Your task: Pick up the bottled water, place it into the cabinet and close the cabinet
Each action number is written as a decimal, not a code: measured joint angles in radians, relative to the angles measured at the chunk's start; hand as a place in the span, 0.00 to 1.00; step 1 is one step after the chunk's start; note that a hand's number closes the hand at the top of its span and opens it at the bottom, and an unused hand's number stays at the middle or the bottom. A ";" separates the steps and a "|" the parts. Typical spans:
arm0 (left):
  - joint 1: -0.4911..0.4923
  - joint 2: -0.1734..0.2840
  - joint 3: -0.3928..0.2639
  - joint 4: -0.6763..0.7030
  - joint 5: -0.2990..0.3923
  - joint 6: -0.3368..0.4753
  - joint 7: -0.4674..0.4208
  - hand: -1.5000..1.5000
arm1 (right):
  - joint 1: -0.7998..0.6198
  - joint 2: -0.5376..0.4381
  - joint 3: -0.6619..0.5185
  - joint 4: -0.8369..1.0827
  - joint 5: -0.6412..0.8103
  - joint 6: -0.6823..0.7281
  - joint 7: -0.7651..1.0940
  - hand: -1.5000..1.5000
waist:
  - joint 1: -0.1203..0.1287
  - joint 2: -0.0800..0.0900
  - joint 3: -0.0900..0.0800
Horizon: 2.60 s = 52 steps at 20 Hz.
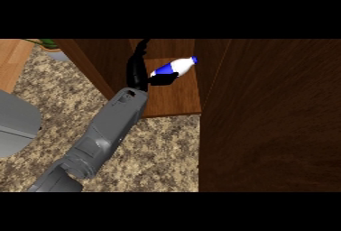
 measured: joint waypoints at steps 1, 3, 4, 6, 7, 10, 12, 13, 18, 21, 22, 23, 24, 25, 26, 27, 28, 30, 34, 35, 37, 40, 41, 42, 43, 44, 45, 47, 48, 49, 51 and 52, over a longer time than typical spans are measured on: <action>-0.011 0.001 0.005 0.004 0.000 -0.004 -0.011 0.00 | -0.005 -0.001 -0.001 0.002 0.000 0.005 -0.002 0.00 | -0.002 0.001 0.000; -0.020 0.004 0.027 -0.013 0.014 -0.032 -0.047 0.00 | -0.003 0.001 0.005 0.003 -0.001 0.007 0.000 0.00 | 0.001 0.002 -0.001; -0.018 0.006 0.046 -0.035 0.029 -0.049 -0.077 1.00 | -0.002 0.001 0.003 0.005 -0.001 0.010 -0.002 0.00 | 0.004 0.000 -0.001; -0.016 0.004 0.089 -0.081 0.063 -0.079 -0.137 1.00 | 0.004 0.001 0.011 0.004 -0.001 0.017 -0.008 0.00 | 0.007 -0.001 -0.002; -0.014 0.000 0.108 -0.104 0.080 -0.109 -0.165 1.00 | 0.003 -0.001 0.003 0.005 -0.002 0.019 -0.012 0.00 | 0.009 -0.002 -0.002; -0.005 -0.007 0.141 -0.148 0.121 -0.215 -0.221 1.00 | 0.010 -0.002 0.004 0.007 0.000 0.028 -0.020 0.00 | 0.008 -0.006 -0.002; -0.008 -0.009 0.153 -0.162 0.139 -0.271 -0.237 1.00 | 0.017 0.003 0.015 0.005 0.000 0.028 -0.021 0.00 | 0.014 -0.009 -0.001; -0.007 -0.010 0.148 -0.172 0.152 -0.287 -0.241 1.00 | 0.008 0.004 0.020 0.002 -0.001 0.024 -0.008 0.00 | 0.016 -0.010 -0.001; 0.031 -0.013 0.112 -0.220 0.210 -0.342 -0.263 1.00 | -0.011 0.005 0.024 -0.006 -0.003 0.020 0.026 0.00 | 0.028 -0.017 0.000; 0.072 -0.013 0.056 -0.283 0.254 -0.365 -0.253 1.00 | -0.018 0.009 0.047 -0.012 0.001 0.015 0.048 0.00 | 0.032 -0.022 0.000; 0.085 -0.013 0.034 -0.316 0.270 -0.380 -0.237 1.00 | -0.016 0.006 0.043 -0.013 0.002 0.016 0.047 0.00 | 0.035 -0.025 0.000; 0.095 -0.014 0.019 -0.343 0.286 -0.398 -0.220 1.00 | -0.013 0.008 0.051 -0.016 0.004 0.013 0.051 0.00 | 0.037 -0.027 0.000; 0.120 -0.014 -0.001 -0.370 0.303 -0.426 -0.214 1.00 | -0.006 0.007 0.054 -0.017 0.006 0.014 0.046 0.00 | 0.037 -0.028 0.000; 0.150 -0.014 -0.025 -0.404 0.321 -0.452 -0.206 0.00 | -0.004 0.008 0.053 -0.017 0.008 0.012 0.046 0.00 | 0.040 -0.030 0.000; 0.183 -0.014 -0.051 -0.440 0.338 -0.472 -0.204 0.00 | 0.000 0.013 0.067 -0.017 0.013 0.008 0.043 0.00 | 0.041 -0.032 0.000; 0.217 -0.014 -0.077 -0.477 0.352 -0.494 -0.200 0.00 | 0.004 0.016 0.073 -0.017 0.017 0.005 0.043 0.00 | 0.046 -0.033 -0.001; 0.243 -0.014 -0.097 -0.514 0.366 -0.508 -0.191 0.00 | 0.009 0.020 0.084 -0.020 0.021 0.001 0.044 0.00 | 0.050 -0.035 -0.001; 0.314 -0.014 -0.150 -0.599 0.390 -0.520 -0.179 0.00 | 0.018 0.026 0.100 -0.023 0.027 -0.009 0.044 0.00 | 0.060 -0.038 -0.001; 0.481 -0.007 -0.260 -0.764 0.398 -0.537 -0.169 0.00 | 0.047 0.033 0.127 -0.026 0.043 -0.024 0.033 0.00 | 0.078 -0.042 -0.001; 0.518 -0.001 -0.277 -0.802 0.393 -0.532 -0.166 0.00 | 0.047 0.037 0.140 -0.029 0.046 -0.034 0.039 0.00 | 0.085 -0.042 -0.001; 0.597 0.018 -0.308 -0.885 0.381 -0.512 -0.168 0.00 | 0.055 0.036 0.153 -0.032 0.051 -0.044 0.040 0.00 | 0.093 -0.043 -0.001; 0.730 0.086 -0.339 -1.016 0.370 -0.493 -0.173 0.00 | 0.068 0.036 0.172 -0.030 0.062 -0.055 0.025 0.00 | 0.102 -0.045 -0.001; 0.774 0.102 -0.353 -1.060 0.365 -0.482 -0.177 0.00 | 0.066 0.033 0.172 -0.031 0.064 -0.059 0.027 0.00 | 0.107 -0.044 0.000; 0.820 0.127 -0.360 -1.101 0.362 -0.477 -0.184 0.00 | 0.064 0.031 0.171 -0.032 0.065 -0.064 0.027 0.00 | 0.111 -0.044 0.000; 0.868 0.155 -0.363 -1.139 0.360 -0.479 -0.198 0.00 | 0.065 0.023 0.169 -0.031 0.067 -0.063 0.025 0.00 | 0.112 -0.044 0.000; 0.910 0.182 -0.364 -1.177 0.363 -0.482 -0.204 0.00 | 0.065 0.010 0.174 -0.031 0.070 -0.056 0.025 1.00 | 0.113 -0.043 -0.001; 0.949 0.206 -0.365 -1.209 0.367 -0.487 -0.210 0.00 | 0.070 -0.006 0.186 -0.032 0.074 -0.045 0.023 1.00 | 0.112 -0.044 -0.001; 1.012 0.265 -0.358 -1.273 0.376 -0.510 -0.221 0.00 | 0.052 -0.045 0.196 -0.029 0.083 -0.018 0.027 1.00 | 0.118 -0.043 -0.001; 1.044 0.290 -0.356 -1.298 0.380 -0.526 -0.231 0.00 | 0.043 -0.068 0.200 -0.028 0.088 -0.002 0.028 1.00 | 0.121 -0.043 -0.002; 1.075 0.311 -0.362 -1.322 0.377 -0.537 -0.243 0.00 | 0.030 -0.090 0.205 -0.027 0.097 0.014 0.026 1.00 | 0.123 -0.044 -0.002; 1.121 0.358 -0.364 -1.361 0.375 -0.568 -0.261 0.00 | -0.008 -0.134 0.208 -0.028 0.108 0.045 0.031 1.00 | 0.129 -0.044 -0.003; 1.141 0.384 -0.358 -1.380 0.376 -0.582 -0.271 0.00 | -0.026 -0.155 0.212 -0.028 0.113 0.058 0.038 1.00 | 0.132 -0.044 -0.004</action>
